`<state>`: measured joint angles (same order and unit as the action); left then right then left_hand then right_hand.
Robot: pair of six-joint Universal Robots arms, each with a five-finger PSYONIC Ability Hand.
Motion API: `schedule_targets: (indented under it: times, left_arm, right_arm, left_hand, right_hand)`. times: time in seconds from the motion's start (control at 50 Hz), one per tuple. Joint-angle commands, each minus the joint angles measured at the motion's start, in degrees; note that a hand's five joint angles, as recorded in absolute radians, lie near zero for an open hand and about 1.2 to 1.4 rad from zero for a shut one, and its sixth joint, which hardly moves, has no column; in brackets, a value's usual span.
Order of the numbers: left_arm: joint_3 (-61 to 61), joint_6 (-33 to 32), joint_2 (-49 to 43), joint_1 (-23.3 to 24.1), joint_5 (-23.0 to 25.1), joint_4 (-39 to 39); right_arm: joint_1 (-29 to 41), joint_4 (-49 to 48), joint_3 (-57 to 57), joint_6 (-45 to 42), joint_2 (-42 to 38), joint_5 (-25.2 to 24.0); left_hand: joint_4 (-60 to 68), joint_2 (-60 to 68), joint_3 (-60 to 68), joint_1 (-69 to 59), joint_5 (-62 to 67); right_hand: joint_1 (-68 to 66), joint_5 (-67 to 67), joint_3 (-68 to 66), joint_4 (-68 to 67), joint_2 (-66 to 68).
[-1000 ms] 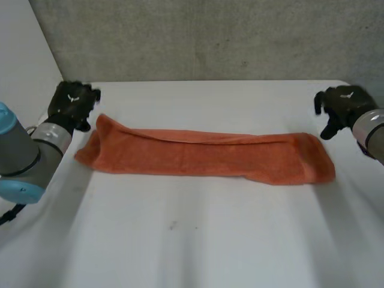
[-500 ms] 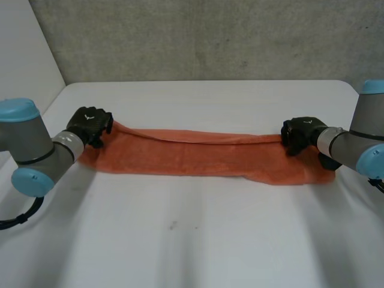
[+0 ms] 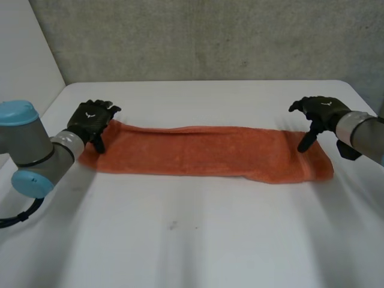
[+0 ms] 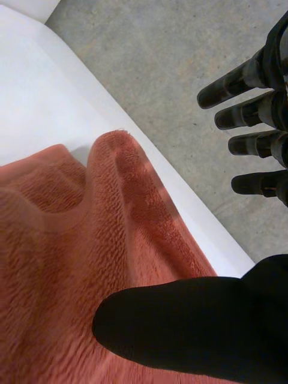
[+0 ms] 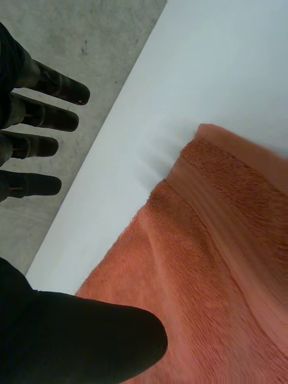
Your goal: Fold the laundry
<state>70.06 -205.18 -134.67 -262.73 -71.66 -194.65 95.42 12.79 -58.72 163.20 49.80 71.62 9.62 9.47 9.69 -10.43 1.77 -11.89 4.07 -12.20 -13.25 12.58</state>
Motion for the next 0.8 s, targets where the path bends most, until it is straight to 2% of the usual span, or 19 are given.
schedule_targets:
  times: [0.02,0.06,0.12,0.16,0.34,0.4,0.42,0.44,0.48,0.5,0.54,0.6,0.66,0.8]
  left_arm:
    - [5.26,-0.14,3.45,-0.76,-0.23,0.06]
    - [5.97,-0.14,3.89,-1.29,-0.23,0.06]
    - [6.41,-0.14,4.15,-2.17,-0.23,0.06]
    - [6.41,-0.14,4.15,-3.22,-0.23,0.23]
    - [6.93,-0.14,4.33,-4.36,-0.32,0.67]
    - [7.9,-0.14,4.86,-4.54,-0.32,0.67]
    - [8.51,-0.14,5.29,-4.54,-0.32,0.67]
    - [8.52,-0.14,5.3,-4.54,-0.32,0.67]
    - [9.74,-0.14,6.0,-4.54,-0.23,0.58]
    - [9.75,-0.14,6.0,-4.54,-0.23,0.58]
    - [10.8,-0.14,6.87,-4.54,-0.32,0.58]
    - [11.33,-0.14,7.14,-4.63,-0.32,0.58]
    - [12.56,-0.14,8.02,-4.63,-0.32,0.67]
    - [16.86,0.13,12.14,-5.85,-0.32,0.76]
  right_arm:
    - [-3.31,-7.43,-15.63,-3.59,7.94,-1.57]
    - [-3.75,-10.84,-20.79,-6.13,9.17,-1.66]
    - [-4.01,-12.26,-22.75,-7.46,9.26,-1.66]
    - [-4.63,-14.01,-25.47,-9.65,9.26,-1.57]
    - [-4.89,-16.48,-26.71,-12.64,5.92,-1.4]
    - [-4.89,-17.53,-26.27,-13.61,4.96,-1.04]
    - [-4.81,-18.14,-26.09,-14.39,4.52,-0.61]
    - [-4.8,-18.15,-26.09,-14.4,4.52,-0.61]
    - [-4.89,-19.11,-25.83,-16.06,3.47,-0.26]
    - [-4.89,-19.12,-25.83,-16.07,3.46,-0.25]
    - [-5.59,-19.38,-25.65,-18.17,3.37,1.32]
    - [-6.3,-19.38,-25.56,-19.32,3.46,2.82]
    - [-10.33,-19.47,-25.48,-21.34,5.04,7.03]
    - [-18.43,-18.59,-22.93,-24.07,7.06,7.39]
  left_hand:
    - [0.38,0.53,0.31,0.43,-1.77]
    - [0.38,0.53,0.31,0.43,-1.77]
    - [0.38,0.53,0.31,0.43,-1.77]
    - [0.38,0.53,0.31,0.43,-1.77]
    - [0.38,0.53,0.31,0.43,-1.77]
    - [0.38,0.53,0.31,0.43,-1.77]
    - [0.38,0.53,0.31,0.43,-1.77]
    - [0.38,0.53,0.31,0.43,-1.77]
    - [0.38,0.53,0.31,0.43,-1.77]
    - [0.38,0.53,0.31,0.43,-1.77]
    - [0.38,0.53,0.31,0.43,-1.77]
    - [0.38,0.53,0.31,0.43,-1.77]
    - [0.38,0.53,0.31,0.43,-1.77]
    - [0.38,0.53,0.31,0.43,-1.77]
  right_hand:
    - [-0.38,-1.8,-0.07,0.98,-0.31]
    - [-0.88,-1.3,-0.57,0.48,0.19]
    - [-1.72,-0.46,-1.41,-0.36,1.04]
    - [-6.9,4.72,-6.59,-5.54,6.22]
    - [-17.2,15.02,-16.89,-15.84,16.51]
    - [-25.1,22.92,-24.79,-23.74,24.42]
    - [-32.6,30.42,-32.29,-31.24,31.91]
    - [-32.67,30.49,-32.36,-31.31,31.99]
    - [-48.41,46.23,-48.1,-47.05,47.72]
    - [-48.49,46.3,-48.17,-47.13,47.8]
    - [-68.01,65.83,-67.7,-66.65,67.32]
    - [-68.11,65.93,-67.8,-66.75,67.42]
    - [-68.11,65.93,-67.8,-66.75,67.42]
    - [-68.11,65.93,-67.8,-66.75,67.42]
